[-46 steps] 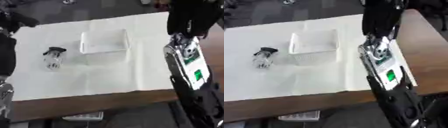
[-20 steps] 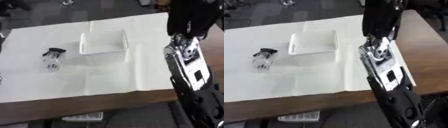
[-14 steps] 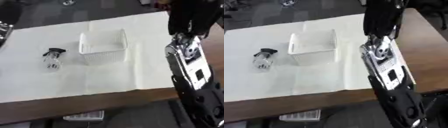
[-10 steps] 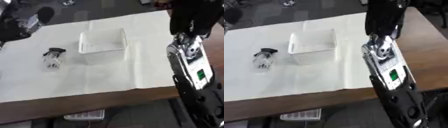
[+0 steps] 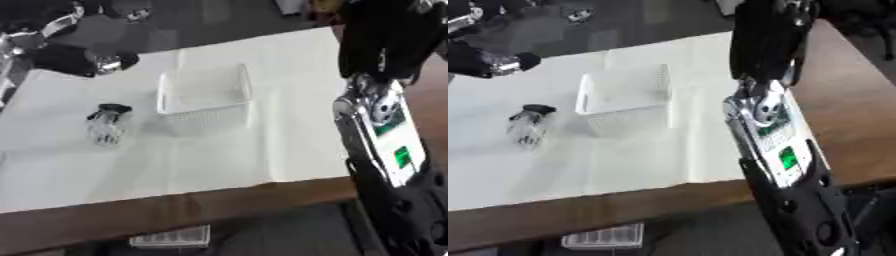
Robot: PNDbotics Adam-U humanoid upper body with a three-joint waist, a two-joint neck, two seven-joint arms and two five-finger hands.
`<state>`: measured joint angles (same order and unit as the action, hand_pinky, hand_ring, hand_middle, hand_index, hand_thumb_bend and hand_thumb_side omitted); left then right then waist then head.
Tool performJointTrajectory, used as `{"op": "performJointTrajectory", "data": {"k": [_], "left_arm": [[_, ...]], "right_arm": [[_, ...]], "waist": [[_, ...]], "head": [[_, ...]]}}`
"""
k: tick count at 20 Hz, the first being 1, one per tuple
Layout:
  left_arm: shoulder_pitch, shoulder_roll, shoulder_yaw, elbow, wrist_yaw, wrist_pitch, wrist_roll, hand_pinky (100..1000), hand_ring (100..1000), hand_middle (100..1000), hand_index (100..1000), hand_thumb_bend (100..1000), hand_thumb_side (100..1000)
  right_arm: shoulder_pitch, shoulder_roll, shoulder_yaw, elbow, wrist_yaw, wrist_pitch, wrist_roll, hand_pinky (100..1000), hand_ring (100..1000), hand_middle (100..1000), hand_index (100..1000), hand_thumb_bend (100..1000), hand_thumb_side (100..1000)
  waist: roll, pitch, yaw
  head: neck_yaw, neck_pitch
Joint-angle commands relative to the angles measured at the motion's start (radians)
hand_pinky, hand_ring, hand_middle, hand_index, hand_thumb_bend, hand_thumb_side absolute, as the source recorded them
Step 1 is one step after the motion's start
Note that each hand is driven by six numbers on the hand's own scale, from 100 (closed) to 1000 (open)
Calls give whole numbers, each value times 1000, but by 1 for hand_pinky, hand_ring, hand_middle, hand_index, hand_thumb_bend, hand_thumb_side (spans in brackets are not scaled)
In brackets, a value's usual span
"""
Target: Pick up objects on the table and place them in the box.
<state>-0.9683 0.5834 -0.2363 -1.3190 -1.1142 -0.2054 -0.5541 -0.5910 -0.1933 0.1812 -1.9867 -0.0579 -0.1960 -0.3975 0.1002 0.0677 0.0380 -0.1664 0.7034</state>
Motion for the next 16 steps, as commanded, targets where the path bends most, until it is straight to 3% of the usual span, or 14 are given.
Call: {"op": "performJointTrajectory", "data": {"k": [1,7,11,12,16], "left_arm": [[-62,19,-4,103,-142,-16,-71,606,808,734,777,407,1000],[-170,-22,15,410,-381,-48,-198,613,810,727,756,482,1000],[-211,-55,52,553,-517,-62,-228,629,828,740,769,497,1000],[-213,-60,60,579,-539,-66,-232,649,851,759,770,354,1000],[-211,-71,76,645,-579,-89,-248,654,862,763,756,321,1000]], "right_arm": [[-8,2,1,-13,-5,1,4,291,438,486,775,171,1000],[-4,5,2,-13,-8,2,9,291,438,486,776,171,1000],[-3,9,2,-13,-10,2,11,292,438,485,776,168,1000],[-4,10,2,-13,-10,1,10,293,439,485,776,163,1000],[-6,16,3,-13,-11,-1,10,293,438,485,776,161,1000]], "waist": [[-1,-19,-2],[3,-23,-6],[3,-24,-12],[3,-24,-14],[5,-23,-21]], "head": [[4,-16],[7,-23],[12,-25],[13,-26],[8,-32]]}}
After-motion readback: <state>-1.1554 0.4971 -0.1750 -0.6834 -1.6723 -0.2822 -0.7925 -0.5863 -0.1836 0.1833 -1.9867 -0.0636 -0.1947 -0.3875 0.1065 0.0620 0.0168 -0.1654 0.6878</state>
